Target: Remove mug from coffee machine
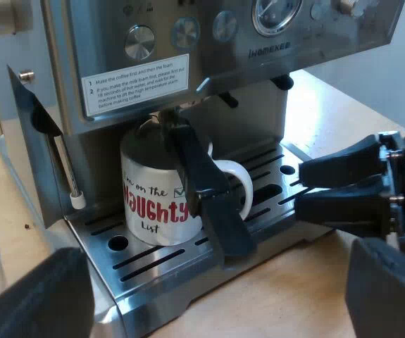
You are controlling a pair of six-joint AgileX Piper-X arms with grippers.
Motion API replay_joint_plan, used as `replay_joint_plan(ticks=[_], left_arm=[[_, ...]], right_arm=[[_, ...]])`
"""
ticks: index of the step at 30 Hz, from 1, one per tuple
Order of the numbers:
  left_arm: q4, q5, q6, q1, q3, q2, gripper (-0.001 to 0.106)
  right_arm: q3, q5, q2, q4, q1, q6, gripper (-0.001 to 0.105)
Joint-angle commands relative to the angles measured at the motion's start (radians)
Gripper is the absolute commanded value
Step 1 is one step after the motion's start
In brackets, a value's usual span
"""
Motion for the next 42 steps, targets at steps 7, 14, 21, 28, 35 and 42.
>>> replay_joint_plan(ticks=[7, 14, 21, 28, 35, 42], left_arm=[[0.007, 0.005, -0.010, -0.005, 0.017, -0.001, 0.087], [0.006, 0.005, -0.010, -0.005, 0.025, -0.001, 0.087], [0.006, 0.005, -0.010, -0.005, 0.025, -0.001, 0.087], [0.006, 0.005, -0.010, -0.005, 0.025, -0.001, 0.087], [0.006, 0.005, -0.010, -0.005, 0.025, -0.001, 0.087], [0.006, 0.005, -0.010, -0.005, 0.025, -0.001, 0.087]], right_arm=[[-0.007, -0.013, 0.103, -0.181, 0.002, -0.007, 0.052], [-0.065, -0.013, 0.191, -0.209, 0.002, -0.007, 0.052], [-0.137, -0.013, 0.249, -0.209, 0.002, -0.007, 0.052], [-0.174, -0.013, 0.283, -0.209, 0.002, -0.007, 0.052], [-0.253, -0.015, 0.344, -0.201, 0.002, -0.007, 0.052], [-0.253, -0.015, 0.345, -0.201, 0.002, -0.007, 0.052]])
